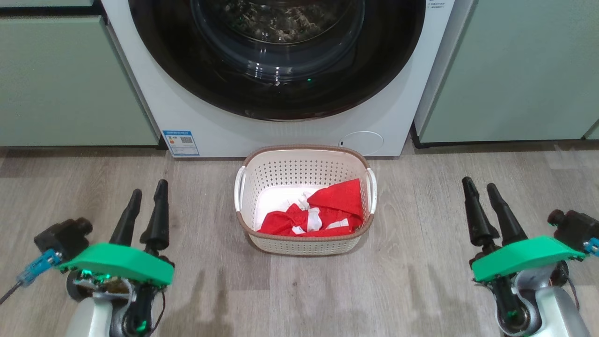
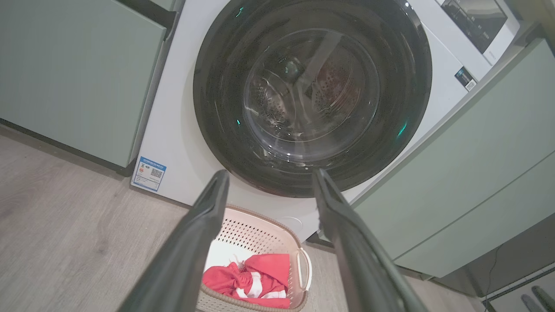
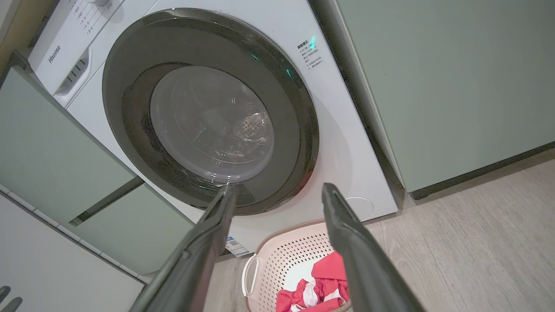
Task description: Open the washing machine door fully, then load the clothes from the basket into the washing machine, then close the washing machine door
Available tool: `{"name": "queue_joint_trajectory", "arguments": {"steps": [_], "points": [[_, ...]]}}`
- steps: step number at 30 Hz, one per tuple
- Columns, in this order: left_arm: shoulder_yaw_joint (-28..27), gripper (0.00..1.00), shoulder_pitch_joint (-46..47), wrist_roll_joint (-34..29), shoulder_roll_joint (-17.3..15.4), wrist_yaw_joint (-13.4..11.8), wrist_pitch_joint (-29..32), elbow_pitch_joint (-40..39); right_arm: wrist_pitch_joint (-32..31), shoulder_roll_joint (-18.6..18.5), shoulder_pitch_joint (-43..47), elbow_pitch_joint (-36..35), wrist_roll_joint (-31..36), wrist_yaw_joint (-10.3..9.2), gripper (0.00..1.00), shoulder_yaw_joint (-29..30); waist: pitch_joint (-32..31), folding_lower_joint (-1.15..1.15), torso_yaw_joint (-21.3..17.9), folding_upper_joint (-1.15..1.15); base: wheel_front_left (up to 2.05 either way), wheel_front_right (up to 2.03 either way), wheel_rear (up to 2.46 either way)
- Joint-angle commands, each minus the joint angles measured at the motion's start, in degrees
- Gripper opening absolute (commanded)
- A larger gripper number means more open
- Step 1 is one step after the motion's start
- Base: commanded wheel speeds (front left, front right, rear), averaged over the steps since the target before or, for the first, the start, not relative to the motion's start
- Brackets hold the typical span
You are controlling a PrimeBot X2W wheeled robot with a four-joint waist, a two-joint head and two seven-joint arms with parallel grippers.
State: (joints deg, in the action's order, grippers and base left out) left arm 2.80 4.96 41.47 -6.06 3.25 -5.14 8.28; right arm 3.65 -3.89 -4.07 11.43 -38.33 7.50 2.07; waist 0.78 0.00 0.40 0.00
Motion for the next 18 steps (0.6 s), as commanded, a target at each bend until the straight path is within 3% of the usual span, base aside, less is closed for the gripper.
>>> {"name": "queue_joint_trajectory", "arguments": {"steps": [1, 18], "points": [[-0.86, 1.00, 2.11, -1.00, -1.22, -0.42, -0.42, -2.35, 0.65, -0.27, -2.26, -2.02, 0.99, -0.01, 1.00, -0.76, -0.01, 0.00, 0.01, 0.00, 0.00, 0.00, 0.00], [3.14, 1.00, 1.50, -15.29, -3.71, -4.48, -3.43, -2.27, 2.96, 0.67, -2.51, 0.36, 15.30, -0.01, 1.00, -0.40, 0.20, 0.00, 0.14, 0.00, 0.00, 0.00, 0.00]]}}
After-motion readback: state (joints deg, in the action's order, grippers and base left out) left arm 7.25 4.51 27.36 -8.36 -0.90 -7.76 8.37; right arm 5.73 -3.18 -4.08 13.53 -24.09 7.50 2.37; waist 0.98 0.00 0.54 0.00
